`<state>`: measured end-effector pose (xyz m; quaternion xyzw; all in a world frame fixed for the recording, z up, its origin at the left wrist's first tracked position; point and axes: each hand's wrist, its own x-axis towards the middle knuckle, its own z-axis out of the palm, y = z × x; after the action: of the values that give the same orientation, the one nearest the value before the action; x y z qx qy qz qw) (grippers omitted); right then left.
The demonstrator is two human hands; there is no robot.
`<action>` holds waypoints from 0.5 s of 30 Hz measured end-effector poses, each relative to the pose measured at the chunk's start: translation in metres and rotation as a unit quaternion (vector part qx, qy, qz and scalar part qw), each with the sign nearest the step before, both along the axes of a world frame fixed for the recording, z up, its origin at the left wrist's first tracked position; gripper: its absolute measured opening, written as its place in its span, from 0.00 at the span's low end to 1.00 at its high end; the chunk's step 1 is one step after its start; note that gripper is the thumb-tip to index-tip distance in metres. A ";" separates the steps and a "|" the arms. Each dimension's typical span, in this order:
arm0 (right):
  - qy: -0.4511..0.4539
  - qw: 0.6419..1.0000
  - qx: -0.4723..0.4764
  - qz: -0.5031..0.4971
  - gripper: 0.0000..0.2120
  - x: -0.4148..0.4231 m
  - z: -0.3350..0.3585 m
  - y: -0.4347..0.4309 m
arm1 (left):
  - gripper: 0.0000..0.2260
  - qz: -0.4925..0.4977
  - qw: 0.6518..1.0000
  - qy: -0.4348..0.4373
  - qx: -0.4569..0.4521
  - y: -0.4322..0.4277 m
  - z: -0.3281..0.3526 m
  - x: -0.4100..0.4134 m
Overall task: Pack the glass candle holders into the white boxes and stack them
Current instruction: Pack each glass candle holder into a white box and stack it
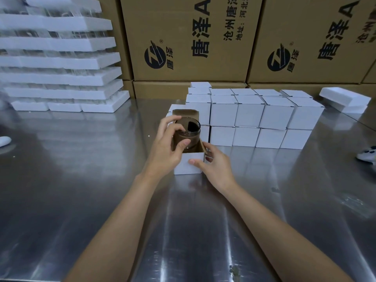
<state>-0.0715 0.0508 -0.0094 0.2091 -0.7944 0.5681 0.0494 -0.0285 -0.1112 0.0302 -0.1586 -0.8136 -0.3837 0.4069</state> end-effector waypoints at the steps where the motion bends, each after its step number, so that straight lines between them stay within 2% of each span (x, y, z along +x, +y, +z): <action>1: 0.002 1.000 0.000 -0.001 0.29 0.000 0.000 0.000 | 0.08 0.004 1.000 -0.020 -0.021 -0.003 -0.003 0.000; 4: 0.009 1.000 -0.006 -0.003 0.28 0.000 -0.001 0.000 | 0.09 0.010 0.993 -0.083 -0.080 -0.007 -0.010 0.000; 7: 0.011 1.000 -0.012 -0.003 0.28 -0.001 -0.002 0.000 | 0.08 0.032 0.989 -0.089 -0.110 -0.009 -0.008 -0.004; 12: 0.010 1.000 -0.011 -0.003 0.27 -0.001 -0.003 0.001 | 0.06 0.014 0.986 -0.139 -0.088 -0.014 -0.008 -0.003; 15: 0.010 1.000 -0.010 -0.001 0.28 0.000 -0.002 0.000 | 0.08 0.015 0.981 -0.154 -0.120 -0.015 -0.012 -0.005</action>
<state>-0.0719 0.0513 -0.0117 0.2137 -0.7883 0.5739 0.0604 -0.0338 -0.1258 0.0185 -0.1326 -0.9091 -0.2971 0.2602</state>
